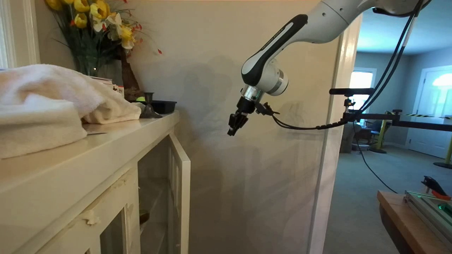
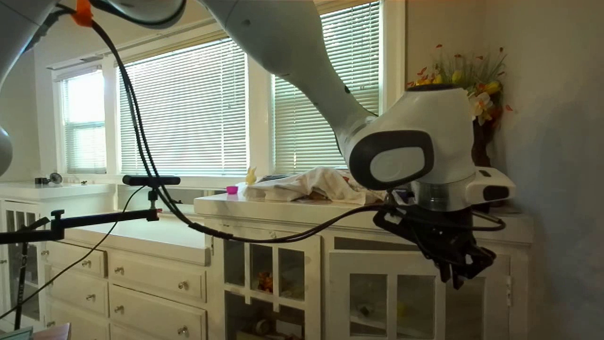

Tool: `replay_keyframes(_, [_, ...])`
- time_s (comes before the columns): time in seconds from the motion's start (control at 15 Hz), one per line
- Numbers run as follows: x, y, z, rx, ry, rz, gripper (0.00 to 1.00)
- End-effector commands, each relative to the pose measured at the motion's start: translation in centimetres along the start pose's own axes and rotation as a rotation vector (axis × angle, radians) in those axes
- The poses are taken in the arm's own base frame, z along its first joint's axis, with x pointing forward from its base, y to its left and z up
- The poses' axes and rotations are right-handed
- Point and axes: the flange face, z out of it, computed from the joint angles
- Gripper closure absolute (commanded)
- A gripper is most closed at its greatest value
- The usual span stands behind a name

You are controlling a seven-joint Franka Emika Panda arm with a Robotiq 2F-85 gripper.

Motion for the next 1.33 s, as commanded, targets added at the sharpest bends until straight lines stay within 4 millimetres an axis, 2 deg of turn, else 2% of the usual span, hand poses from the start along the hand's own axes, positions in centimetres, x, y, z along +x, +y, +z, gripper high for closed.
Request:
replay_keyframes(0.0, [-1.9,1.2,-1.5,-0.077,0.009,0.187,1.0])
replay_keyframes(0.2, [-3.0,1.2,-1.0,-0.143,0.013,0.337,1.0])
replay_keyframes(0.27, [-3.4,0.9,-0.7,-0.169,0.014,0.385,0.74])
replay_keyframes(0.4, [-3.9,0.1,-0.3,-0.213,0.015,0.486,0.67])
replay_keyframes(0.47, [-3.1,1.1,0.3,-0.169,0.005,0.409,0.6])
replay_keyframes(0.53, [-3.2,0.6,0.6,-0.176,0.001,0.417,0.78])
replay_keyframes(0.67, [-3.1,0.3,0.7,-0.167,0.0,0.414,0.63])
replay_keyframes(0.87, [-3.3,1.0,0.5,-0.172,0.002,0.422,0.6])
replay_keyframes(0.93, [-3.3,1.1,0.5,-0.172,0.002,0.423,0.35])
replay_keyframes(1.07, [-2.1,-0.8,1.7,-0.119,0.052,0.335,0.28])
replay_keyframes(1.2, [-1.3,-3.1,3.0,-0.078,0.051,0.21,0.13])
replay_keyframes(1.27, [-1.1,-4.2,3.6,-0.053,0.051,0.16,0.57])
